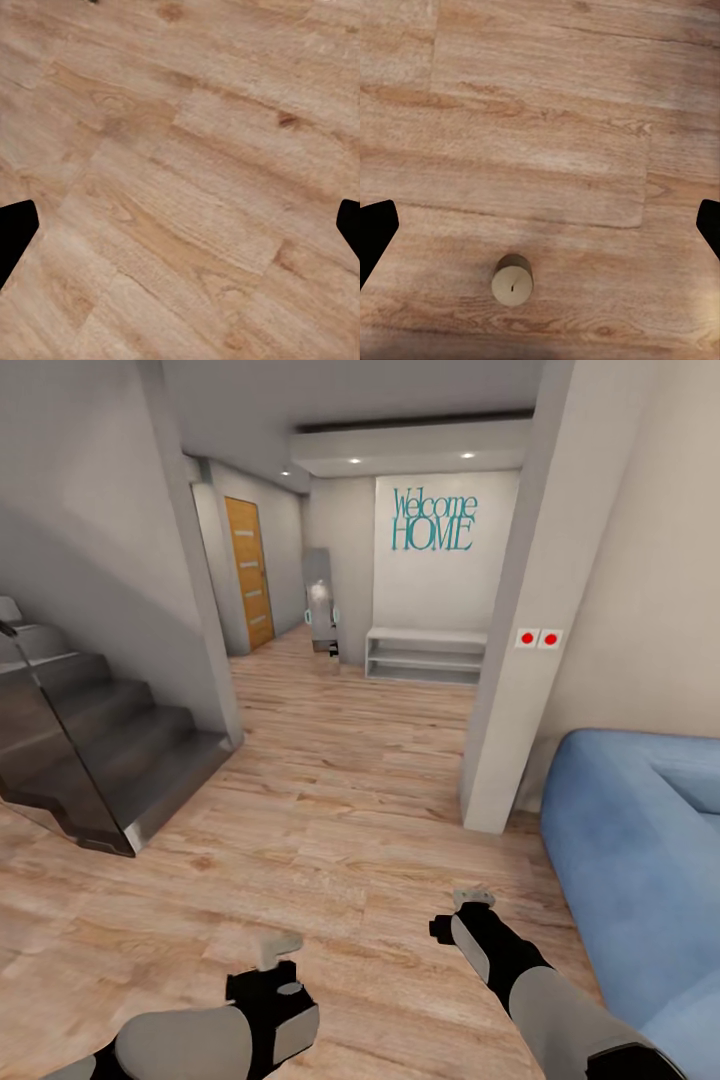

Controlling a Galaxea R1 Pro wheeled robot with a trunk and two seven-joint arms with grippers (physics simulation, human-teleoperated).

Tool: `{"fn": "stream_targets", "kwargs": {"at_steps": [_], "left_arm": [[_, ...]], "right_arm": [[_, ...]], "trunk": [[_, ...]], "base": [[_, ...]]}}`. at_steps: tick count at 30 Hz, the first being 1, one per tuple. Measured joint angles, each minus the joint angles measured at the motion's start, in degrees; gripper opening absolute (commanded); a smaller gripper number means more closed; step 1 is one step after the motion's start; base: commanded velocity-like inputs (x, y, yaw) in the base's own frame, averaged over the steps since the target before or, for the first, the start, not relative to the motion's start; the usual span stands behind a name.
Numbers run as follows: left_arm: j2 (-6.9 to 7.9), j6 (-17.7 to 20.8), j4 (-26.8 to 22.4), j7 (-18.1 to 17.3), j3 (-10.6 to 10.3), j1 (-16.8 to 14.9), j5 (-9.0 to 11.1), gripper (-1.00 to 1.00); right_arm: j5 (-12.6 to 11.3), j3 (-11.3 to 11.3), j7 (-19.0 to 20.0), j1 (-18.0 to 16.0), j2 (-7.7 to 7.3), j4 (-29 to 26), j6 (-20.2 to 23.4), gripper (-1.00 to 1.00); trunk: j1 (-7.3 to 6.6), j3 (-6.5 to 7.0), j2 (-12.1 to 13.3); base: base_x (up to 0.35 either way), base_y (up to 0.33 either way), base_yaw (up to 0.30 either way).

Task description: Place each of the two pumpkins and all three candles from the living room inside a cabinet in the living room (use any cabinet), then make sure every cabinet is closed, and position the cauldron so it is next to a table in the living room.

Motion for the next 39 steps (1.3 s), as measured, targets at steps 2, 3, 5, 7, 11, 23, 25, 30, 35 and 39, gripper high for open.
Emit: {"fn": "stream_targets", "kwargs": {"at_steps": [2, 3, 5, 7, 11, 23, 25, 30, 35, 39], "left_arm": [[0.00, -1.86, -4.60, 6.18, 0.05, 0.02, -2.76, 1.00], [0.01, -2.35, -6.41, 8.08, 0.15, 0.02, -3.78, 1.00], [0.01, -2.62, -7.91, 9.50, 0.42, 0.02, -4.63, 1.00], [0.01, -2.56, -9.09, 8.60, 1.92, 0.02, -5.17, 1.00], [0.01, 0.04, -10.27, 0.66, 7.05, -0.03, -5.37, 1.00], [18.97, 0.48, -47.48, -2.63, 21.14, -2.76, -17.63, 1.00], [23.13, 0.30, -55.26, 1.24, 24.53, -2.87, -21.53, 1.00], [30.61, 2.23, -64.27, 4.96, 29.78, -2.96, -25.14, 1.00], [33.29, 3.87, -66.09, 5.72, 31.98, -2.97, -24.06, 1.00], [35.85, 4.24, -66.38, 5.82, 32.51, -2.94, -22.02, 1.00]], "right_arm": [[0.03, 0.00, 0.02, 0.00, 0.01, 0.01, -0.01, 1.00], [0.04, 0.01, 0.03, 0.00, 0.02, 0.01, -0.02, 1.00], [0.01, 0.01, 0.04, 0.00, 0.02, 0.01, -0.02, 1.00], [-0.01, 0.01, 0.05, 0.00, 0.02, 0.01, -0.02, 1.00], [-0.02, 0.01, 0.11, 0.00, 0.05, 0.08, -0.02, 1.00], [0.04, 0.03, 0.23, 0.00, 0.11, 0.13, -0.03, 1.00], [0.05, 0.06, 0.23, 0.00, 0.11, 0.16, -0.03, 1.00], [0.06, 0.09, 0.23, 0.07, 0.21, 0.19, -0.05, 1.00], [0.06, 0.16, 0.10, 0.13, 0.40, 0.20, -0.04, 1.00], [0.00, 0.24, 0.00, 0.17, 0.51, 0.19, 0.03, 1.00]], "trunk": [[0.44, -0.36, -0.80], [0.66, -0.54, -1.20], [1.10, -0.90, -2.01], [1.54, -1.26, -2.81], [2.42, -1.98, -4.41], [5.05, -4.13, -9.23], [5.49, -4.49, -10.04], [6.59, -5.39, -12.04], [7.69, -6.29, -14.05], [8.57, -7.01, -15.65]], "base": [[0.000, 0.000, 0.000], [0.000, 0.000, 0.000], [0.000, 0.000, 0.000], [0.000, 0.000, 0.000], [0.000, 0.000, 0.000], [0.000, 0.000, 0.000], [0.000, 0.000, 0.000], [0.000, 0.000, 0.000], [0.000, 0.000, 0.000], [0.000, 0.000, 0.000]]}}
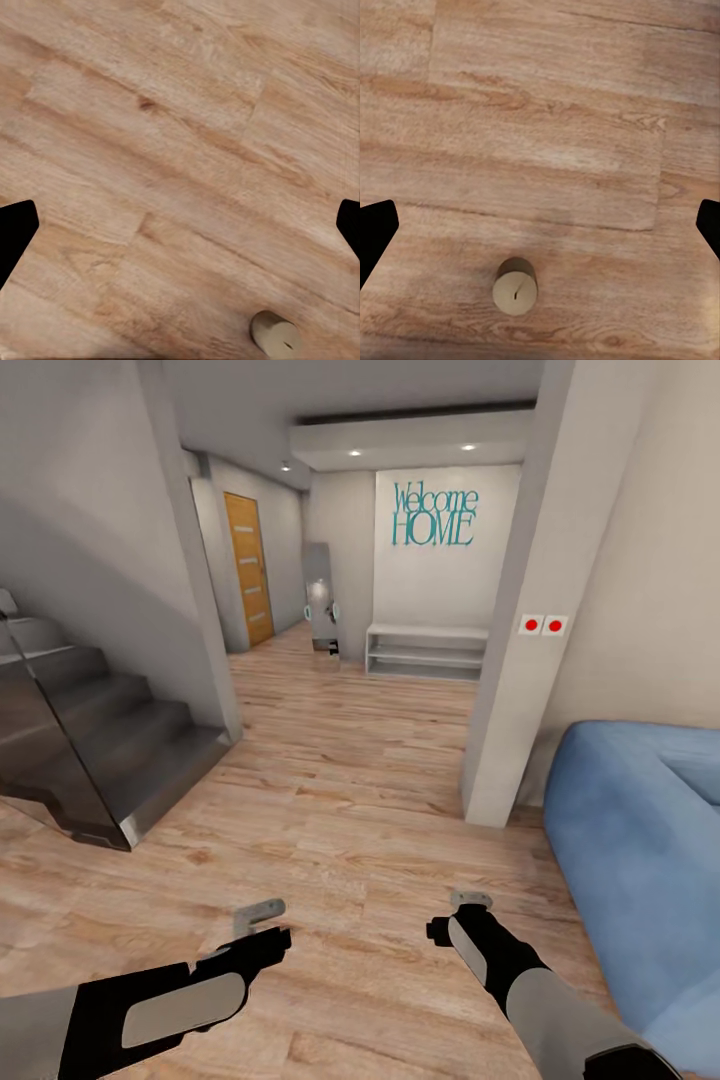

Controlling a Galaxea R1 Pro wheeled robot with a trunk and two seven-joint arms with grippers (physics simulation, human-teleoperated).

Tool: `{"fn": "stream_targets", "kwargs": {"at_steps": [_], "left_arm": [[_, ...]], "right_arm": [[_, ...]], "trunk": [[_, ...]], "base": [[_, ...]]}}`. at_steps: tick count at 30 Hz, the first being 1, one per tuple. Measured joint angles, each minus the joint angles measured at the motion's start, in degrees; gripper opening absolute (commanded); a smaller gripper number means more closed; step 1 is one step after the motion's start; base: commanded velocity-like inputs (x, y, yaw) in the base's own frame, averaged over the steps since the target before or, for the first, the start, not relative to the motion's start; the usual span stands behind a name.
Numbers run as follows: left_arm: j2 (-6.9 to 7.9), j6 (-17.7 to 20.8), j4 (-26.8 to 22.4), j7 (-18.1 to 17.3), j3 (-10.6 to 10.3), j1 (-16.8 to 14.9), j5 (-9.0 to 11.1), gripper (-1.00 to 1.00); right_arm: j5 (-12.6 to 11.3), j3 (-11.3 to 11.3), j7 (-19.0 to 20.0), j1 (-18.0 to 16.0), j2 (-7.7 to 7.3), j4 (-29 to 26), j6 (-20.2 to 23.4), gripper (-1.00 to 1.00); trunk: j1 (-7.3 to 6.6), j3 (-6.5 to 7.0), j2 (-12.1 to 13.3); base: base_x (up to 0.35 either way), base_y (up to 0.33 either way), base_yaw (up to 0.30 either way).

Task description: Place each of the two pumpkins and all three candles from the living room inside a cabinet in the living room (use any cabinet), then make sure every cabinet is closed, and position the cauldron so it is next to a table in the living room.

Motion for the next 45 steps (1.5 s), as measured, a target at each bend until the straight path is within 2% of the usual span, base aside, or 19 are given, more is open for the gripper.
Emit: {"fn": "stream_targets", "kwargs": {"at_steps": [5, 11, 12, 14, 15, 20, 21, 22, 27, 28, 29, 34, 45], "left_arm": [[2.67, 0.09, 0.41, 0.02, 0.22, 0.00, 2.36, 1.00], [3.10, 0.03, 0.75, 0.15, 0.14, 0.02, 2.96, 1.00], [3.27, -0.01, 1.41, 0.19, 0.12, 0.04, 3.09, 1.00], [3.63, -0.01, 1.65, 0.20, 0.13, 0.06, 3.10, 1.00], [4.69, -0.10, 1.75, 0.21, 0.13, 0.02, 3.10, 1.00], [5.48, -0.63, 1.63, 0.27, 0.30, 0.06, 3.04, 1.00], [5.65, -1.29, 1.55, 0.33, 0.31, 0.06, 3.01, 1.00], [5.84, -3.71, 1.03, 0.39, 0.30, 0.07, 3.03, 1.00], [6.04, -5.27, -0.46, 0.41, 0.29, 0.03, 3.04, 1.00], [7.03, -5.73, -1.71, 0.36, 0.24, 0.05, 3.09, 1.00], [7.28, -5.77, -2.10, 0.35, 0.22, 0.04, 3.09, 1.00], [7.72, -5.82, -3.09, 0.34, 0.20, 0.04, 3.10, 1.00], [8.27, -5.84, -3.43, 0.33, 0.19, 0.04, 3.17, 1.00]], "right_arm": [[-0.03, 0.04, 0.06, 0.01, 0.09, 0.43, -0.01, 1.00], [-0.06, 0.06, 0.13, 0.08, 0.69, 1.86, -0.07, 1.00], [-0.16, 0.09, 0.14, 0.10, 2.18, 3.65, -0.12, 1.00], [0.04, 0.11, 0.23, 0.09, 2.65, 4.18, -0.17, 1.00], [0.04, 0.16, 0.29, 0.09, 2.95, 4.49, -0.25, 1.00], [0.07, 0.19, 0.28, 0.09, 3.01, 4.51, -0.25, 1.00], [0.04, 0.19, 0.28, 0.09, 3.01, 4.51, -0.25, 1.00], [0.01, 0.19, 0.29, 0.09, 3.02, 4.49, -0.25, 1.00], [-0.01, 0.20, 0.33, 0.09, 3.02, 4.49, -0.25, 1.00], [-0.03, 0.17, 1.07, 0.09, 3.05, 4.55, -0.25, 1.00], [-0.01, 0.15, 1.76, 0.09, 3.04, 4.56, -0.28, 1.00], [0.20, 0.13, 4.10, 0.09, 3.02, 4.60, -0.37, 1.00], [0.64, 0.33, 4.52, 0.09, 3.01, 6.64, -4.56, 1.00]], "trunk": [[1.10, -0.90, -2.01], [2.42, -1.98, -4.41], [2.65, -2.16, -4.81], [3.10, -2.52, -5.62], [3.31, -2.70, -6.02], [4.40, -3.59, -8.02], [4.62, -3.77, -8.43], [4.83, -3.95, -8.83], [5.93, -4.85, -10.83], [6.15, -5.03, -11.24], [6.38, -5.21, -11.64], [7.50, -6.11, -13.64], [9.91, -8.08, -18.05]], "base": [[0.000, 0.000, 0.000], [-0.013, 0.000, 0.000], [-0.201, 0.000, 0.000], [-0.189, 0.000, 0.000], [-0.103, 0.000, 0.000], [-0.034, 0.000, 0.000], [-0.005, 0.000, 0.000], [-0.004, 0.000, 0.000], [-0.001, 0.000, 0.000], [-0.023, 0.000, 0.000], [-0.118, 0.000, 0.000], [-0.255, 0.000, 0.000], [-0.289, 0.000, 0.000]]}}
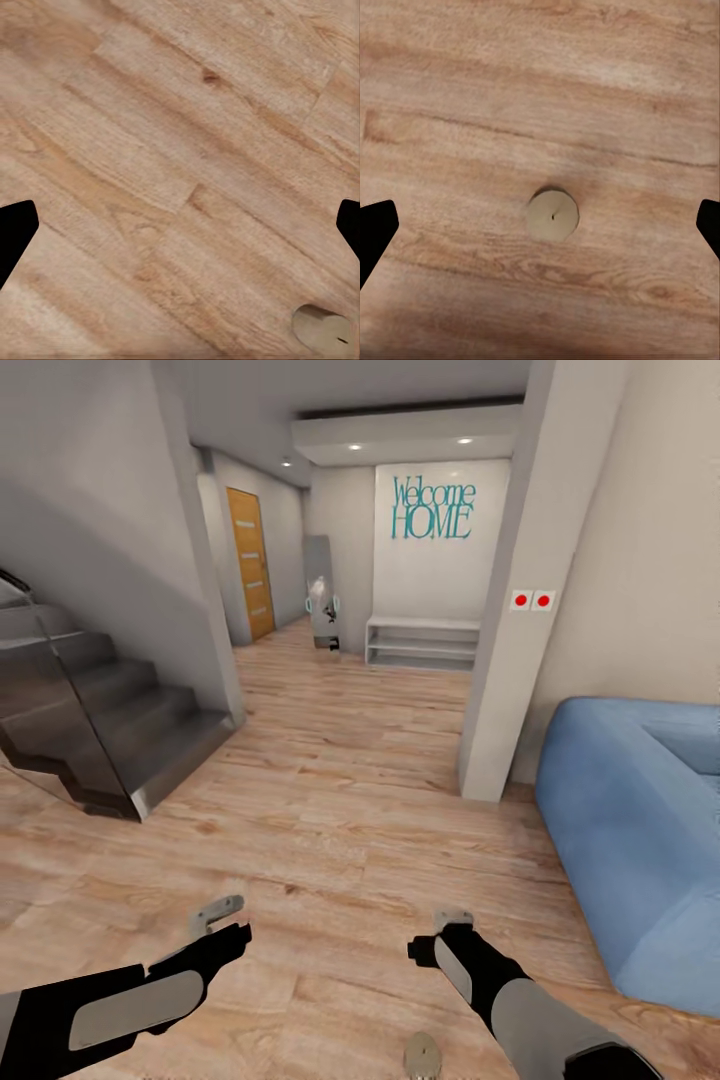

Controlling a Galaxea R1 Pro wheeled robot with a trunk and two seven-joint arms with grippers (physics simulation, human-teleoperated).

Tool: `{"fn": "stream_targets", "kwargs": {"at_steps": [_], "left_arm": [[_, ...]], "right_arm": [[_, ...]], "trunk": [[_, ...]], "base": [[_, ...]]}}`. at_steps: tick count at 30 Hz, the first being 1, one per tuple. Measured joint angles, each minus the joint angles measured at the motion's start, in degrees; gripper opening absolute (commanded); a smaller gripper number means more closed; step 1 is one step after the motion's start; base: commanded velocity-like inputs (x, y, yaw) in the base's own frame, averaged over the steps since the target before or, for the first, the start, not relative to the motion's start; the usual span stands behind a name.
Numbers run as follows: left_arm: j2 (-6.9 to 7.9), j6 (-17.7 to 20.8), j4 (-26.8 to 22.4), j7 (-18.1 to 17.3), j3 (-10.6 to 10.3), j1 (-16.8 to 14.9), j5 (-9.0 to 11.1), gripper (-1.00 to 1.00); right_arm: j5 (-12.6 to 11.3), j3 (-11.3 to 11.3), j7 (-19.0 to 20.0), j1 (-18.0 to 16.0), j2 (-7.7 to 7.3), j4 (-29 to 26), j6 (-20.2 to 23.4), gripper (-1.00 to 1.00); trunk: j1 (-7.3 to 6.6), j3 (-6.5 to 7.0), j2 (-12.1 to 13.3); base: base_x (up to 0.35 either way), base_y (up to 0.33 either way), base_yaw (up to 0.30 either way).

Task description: Place each of the two pumpkins and all three candles from the living room inside a cabinet in the living room (use any cabinet), then make sure every cabinet is closed, and position the cauldron so it is next to a table in the living room.

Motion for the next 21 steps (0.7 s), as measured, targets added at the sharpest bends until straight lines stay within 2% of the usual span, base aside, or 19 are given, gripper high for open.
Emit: {"fn": "stream_targets", "kwargs": {"at_steps": [7, 11, 17, 18, 21], "left_arm": [[0.60, -0.06, -1.68, 0.01, -0.04, -0.01, 0.01, 1.00], [1.70, -0.07, -3.43, 0.00, -0.08, 0.00, 0.01, 1.00], [2.23, -0.13, -4.76, 0.00, -0.09, -0.01, -0.02, 1.00], [4.27, -0.16, -8.44, -0.09, -0.13, 0.01, -0.13, 1.00], [6.12, -0.16, -9.83, -0.54, -0.12, 0.02, -0.17, 1.00]], "right_arm": [[0.13, 0.38, 0.03, 0.00, 0.00, 1.20, -3.30, 1.00], [0.15, 1.74, 0.01, 0.00, 0.03, 2.29, -5.31, 1.00], [0.12, 4.21, -0.06, 0.00, 0.01, 4.12, -6.69, 1.00], [0.09, 4.60, -0.04, 0.00, 0.00, 4.36, -6.89, 1.00], [0.10, 4.71, -0.07, 0.00, -0.01, 4.42, -6.96, 1.00]], "trunk": [[1.52, -1.26, -2.81], [2.40, -1.98, -4.42], [3.72, -3.05, -6.82], [3.93, -3.23, -7.23], [4.59, -3.77, -8.43]], "base": [[-0.047, 0.000, 0.000], [-0.008, 0.000, 0.000], [-0.002, 0.000, 0.000], [0.000, 0.000, 0.000], [0.000, 0.000, 0.000]]}}
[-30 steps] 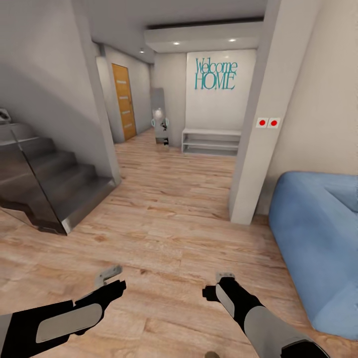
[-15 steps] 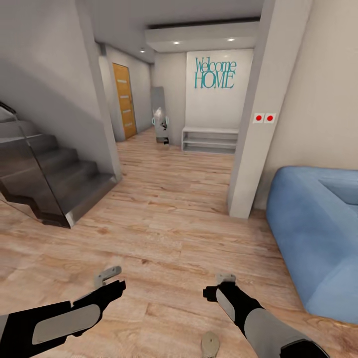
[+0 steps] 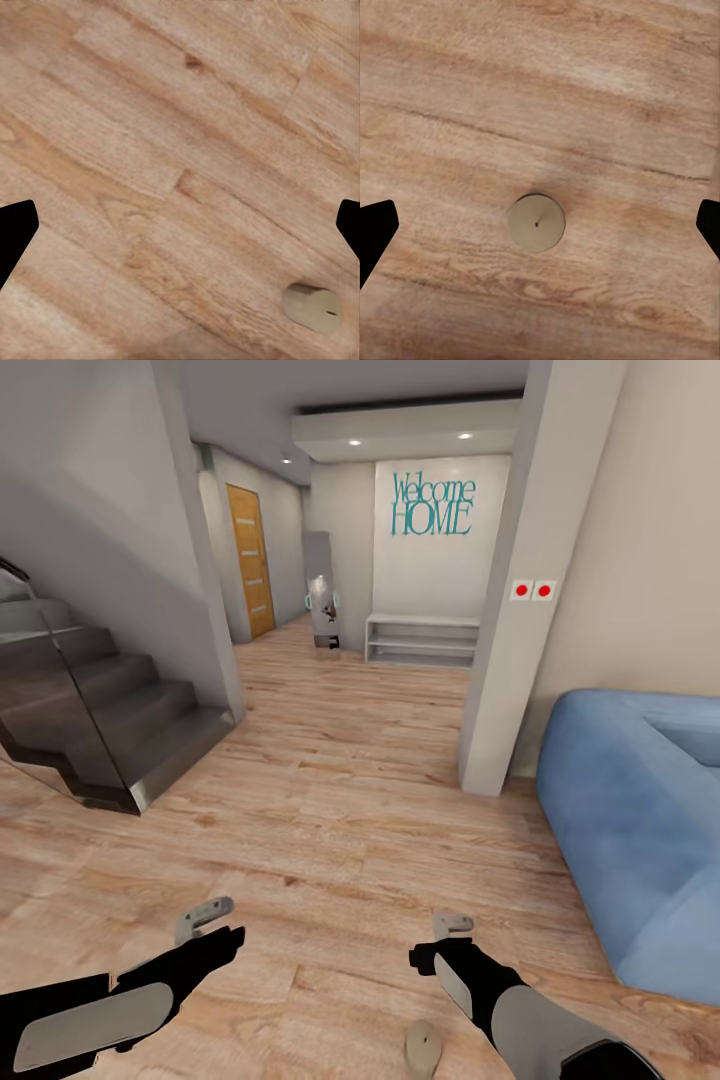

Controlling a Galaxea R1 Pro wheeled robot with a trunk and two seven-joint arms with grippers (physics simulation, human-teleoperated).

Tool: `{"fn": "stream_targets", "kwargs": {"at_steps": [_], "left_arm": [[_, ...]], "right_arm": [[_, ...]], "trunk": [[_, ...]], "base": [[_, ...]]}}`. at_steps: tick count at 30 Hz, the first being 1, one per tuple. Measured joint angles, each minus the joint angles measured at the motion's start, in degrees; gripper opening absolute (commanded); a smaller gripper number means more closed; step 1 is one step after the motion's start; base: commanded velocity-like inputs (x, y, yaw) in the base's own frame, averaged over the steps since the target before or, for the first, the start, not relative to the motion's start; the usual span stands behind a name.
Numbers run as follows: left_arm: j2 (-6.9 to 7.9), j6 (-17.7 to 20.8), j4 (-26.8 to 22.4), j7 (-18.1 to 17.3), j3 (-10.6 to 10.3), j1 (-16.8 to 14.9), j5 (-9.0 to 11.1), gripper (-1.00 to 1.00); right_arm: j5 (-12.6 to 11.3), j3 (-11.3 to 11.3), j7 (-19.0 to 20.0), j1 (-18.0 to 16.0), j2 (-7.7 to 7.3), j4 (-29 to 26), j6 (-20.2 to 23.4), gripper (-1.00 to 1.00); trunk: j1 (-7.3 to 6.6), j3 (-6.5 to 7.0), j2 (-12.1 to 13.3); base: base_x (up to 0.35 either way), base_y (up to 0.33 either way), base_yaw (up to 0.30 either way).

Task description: Place each of the two pumpkins and all three candles from the living room inside a cabinet in the living room (use any cabinet), then make sure every cabinet is closed, and position the cauldron so it is next to a table in the living room.

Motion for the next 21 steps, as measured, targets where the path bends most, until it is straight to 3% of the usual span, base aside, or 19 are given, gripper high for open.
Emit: {"fn": "stream_targets", "kwargs": {"at_steps": [4, 21], "left_arm": [[0.86, 0.05, -0.57, -0.46, 0.03, -0.03, 0.02, 1.00], [0.97, 0.09, -0.63, -0.47, 0.10, -0.01, 0.08, 1.00]], "right_arm": [[-0.01, 0.04, 0.02, 0.00, 0.00, -0.06, -0.07, 1.00], [-0.02, 0.05, -0.03, 0.00, 0.26, -0.15, -0.82, 1.00]], "trunk": [[0.88, -0.72, -1.60], [4.61, -3.77, -8.42]], "base": [[0.000, 0.000, 0.000], [0.000, 0.000, 0.000]]}}
